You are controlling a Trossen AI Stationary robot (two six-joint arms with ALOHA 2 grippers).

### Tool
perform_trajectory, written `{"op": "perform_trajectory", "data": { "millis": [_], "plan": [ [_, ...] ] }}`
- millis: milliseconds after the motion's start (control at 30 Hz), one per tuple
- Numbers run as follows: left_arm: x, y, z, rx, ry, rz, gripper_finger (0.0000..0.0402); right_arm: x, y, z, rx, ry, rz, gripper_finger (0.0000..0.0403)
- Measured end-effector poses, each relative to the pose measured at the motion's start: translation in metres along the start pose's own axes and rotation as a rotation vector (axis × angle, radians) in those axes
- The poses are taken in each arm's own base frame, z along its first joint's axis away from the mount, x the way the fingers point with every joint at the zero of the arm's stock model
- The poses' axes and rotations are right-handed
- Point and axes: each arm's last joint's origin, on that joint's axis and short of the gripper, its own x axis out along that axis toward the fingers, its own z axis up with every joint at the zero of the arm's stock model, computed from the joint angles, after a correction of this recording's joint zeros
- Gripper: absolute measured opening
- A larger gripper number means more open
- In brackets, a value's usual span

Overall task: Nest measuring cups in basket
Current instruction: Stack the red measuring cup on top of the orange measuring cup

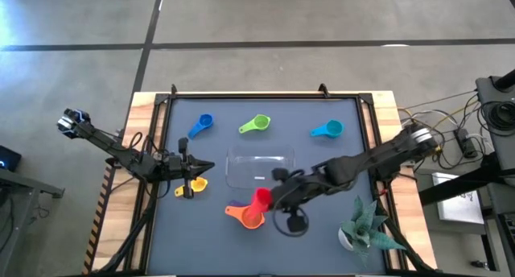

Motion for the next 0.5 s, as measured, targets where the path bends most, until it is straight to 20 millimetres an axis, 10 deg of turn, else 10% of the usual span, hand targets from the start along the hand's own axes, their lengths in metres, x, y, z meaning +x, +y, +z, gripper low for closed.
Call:
{"op": "perform_trajectory", "data": {
  "millis": [500],
  "plan": [
    [0.0,0.0,-0.001,-0.018,0.005,-0.001,0.0,0.086,-0.002,-0.005,0.026,0.163,0.032,0.0008]
  ]
}}
